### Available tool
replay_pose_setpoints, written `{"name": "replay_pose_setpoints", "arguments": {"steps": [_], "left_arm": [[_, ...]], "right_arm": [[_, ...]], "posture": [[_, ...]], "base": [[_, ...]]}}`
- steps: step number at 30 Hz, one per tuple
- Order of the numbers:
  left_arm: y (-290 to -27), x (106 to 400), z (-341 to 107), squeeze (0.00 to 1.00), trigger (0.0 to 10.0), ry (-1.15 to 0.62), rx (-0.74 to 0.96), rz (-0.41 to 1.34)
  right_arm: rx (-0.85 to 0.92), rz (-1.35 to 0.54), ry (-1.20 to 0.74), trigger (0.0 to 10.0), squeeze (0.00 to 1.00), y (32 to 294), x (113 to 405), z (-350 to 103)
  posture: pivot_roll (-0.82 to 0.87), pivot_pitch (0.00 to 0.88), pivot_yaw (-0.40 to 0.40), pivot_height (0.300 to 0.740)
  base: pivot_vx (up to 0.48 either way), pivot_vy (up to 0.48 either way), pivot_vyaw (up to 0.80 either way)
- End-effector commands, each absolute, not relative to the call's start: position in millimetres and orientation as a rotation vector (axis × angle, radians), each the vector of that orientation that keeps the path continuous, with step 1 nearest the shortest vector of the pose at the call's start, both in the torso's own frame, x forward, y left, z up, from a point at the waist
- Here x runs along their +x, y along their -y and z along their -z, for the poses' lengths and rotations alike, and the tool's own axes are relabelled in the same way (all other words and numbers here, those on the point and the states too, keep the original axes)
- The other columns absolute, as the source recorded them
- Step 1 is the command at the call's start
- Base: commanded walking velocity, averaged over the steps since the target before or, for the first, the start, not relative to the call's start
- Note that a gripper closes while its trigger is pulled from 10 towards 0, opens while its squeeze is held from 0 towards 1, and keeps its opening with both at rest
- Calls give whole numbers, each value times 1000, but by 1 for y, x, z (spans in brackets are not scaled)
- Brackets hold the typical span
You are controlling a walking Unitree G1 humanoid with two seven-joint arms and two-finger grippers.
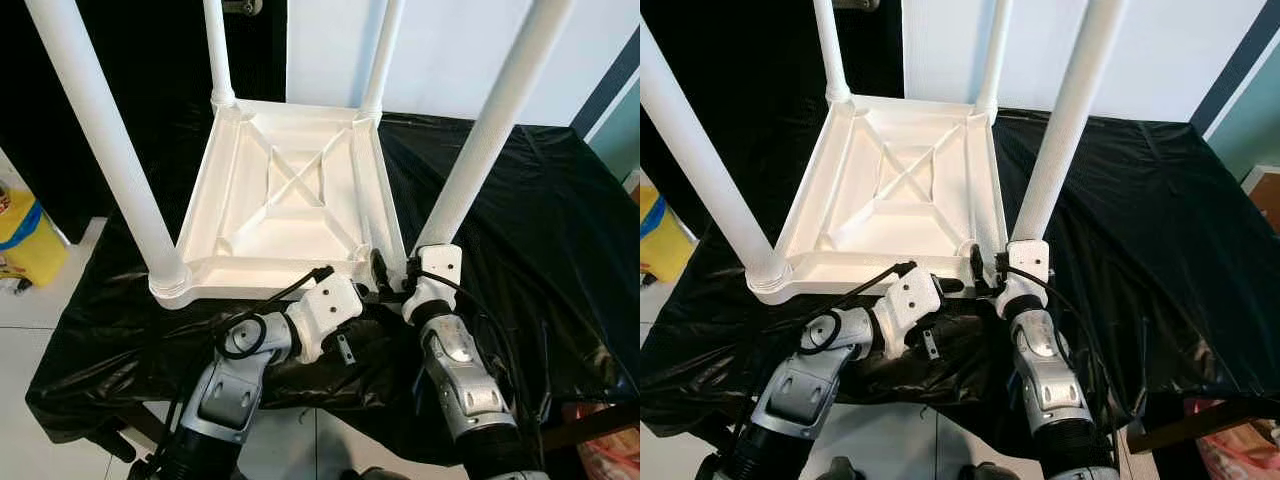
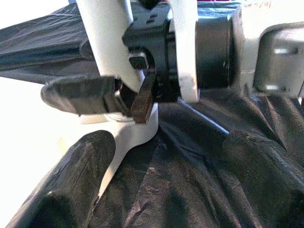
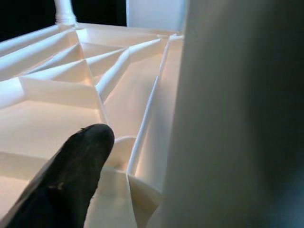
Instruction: Building children table
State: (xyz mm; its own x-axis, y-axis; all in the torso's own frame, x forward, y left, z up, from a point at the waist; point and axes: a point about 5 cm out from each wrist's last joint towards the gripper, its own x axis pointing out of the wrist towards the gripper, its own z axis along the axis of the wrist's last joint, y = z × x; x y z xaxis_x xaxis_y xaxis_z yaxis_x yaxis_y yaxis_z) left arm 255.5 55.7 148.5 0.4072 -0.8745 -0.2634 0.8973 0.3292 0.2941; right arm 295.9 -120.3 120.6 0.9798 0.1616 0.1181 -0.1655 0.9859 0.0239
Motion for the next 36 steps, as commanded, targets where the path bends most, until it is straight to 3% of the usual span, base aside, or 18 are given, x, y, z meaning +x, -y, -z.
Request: {"name": "replay_pose_setpoints", "arguments": {"steps": [1, 11, 12, 14, 15, 31, 32, 33, 34, 36], "left_arm": [[-56, 261, -149, 0, 10000, -31, 429, 1009], [-58, 263, -150, 0, 10000, -29, 435, 1006], [-58, 264, -150, 0, 10000, -28, 436, 1005], [-58, 264, -150, 0, 10000, -28, 436, 1005], [-58, 264, -150, 0, 10000, -28, 438, 1005], [-60, 264, -152, 0, 10000, -28, 453, 1006], [-61, 264, -152, 0, 10000, -29, 455, 1007], [-61, 264, -152, 0, 10000, -29, 455, 1007], [-61, 264, -151, 0, 10000, -29, 457, 1007], [-61, 264, -151, 0, 10000, -29, 458, 1008]], "right_arm": [[27, -190, 125, 10000, 1000, 127, 295, -123], [-18, -367, 114, 10000, 1000, 157, 294, -125], [-26, -399, 109, 10000, 910, 161, 295, -125], [-26, -399, 109, 10000, 910, 161, 295, -125], [-47, -435, 107, 10000, 0, 164, 296, -125], [-129, -646, 57, 10000, 0, 162, 316, -122], [-139, -651, 54, 4078, 0, 162, 317, -121], [-139, -651, 54, 4078, 0, 162, 317, -121], [-144, -652, 50, 431, 0, 163, 318, -120], [-146, -651, 47, 0, 0, 164, 318, -118]], "posture": [[85, 54, -123, 740], [83, 48, -118, 740], [84, 48, -117, 740], [84, 48, -117, 740], [87, 46, -117, 740], [102, 39, -102, 740], [103, 35, -101, 740], [103, 35, -101, 740], [102, 33, -101, 740], [101, 33, -100, 740]], "base": [[0, 0, 0], [0, 0, 0], [0, 0, 0], [0, 0, 0], [0, 0, 0], [0, 0, 0], [0, 0, 0], [0, 0, 0], [0, 0, 0], [0, 0, 0]]}}
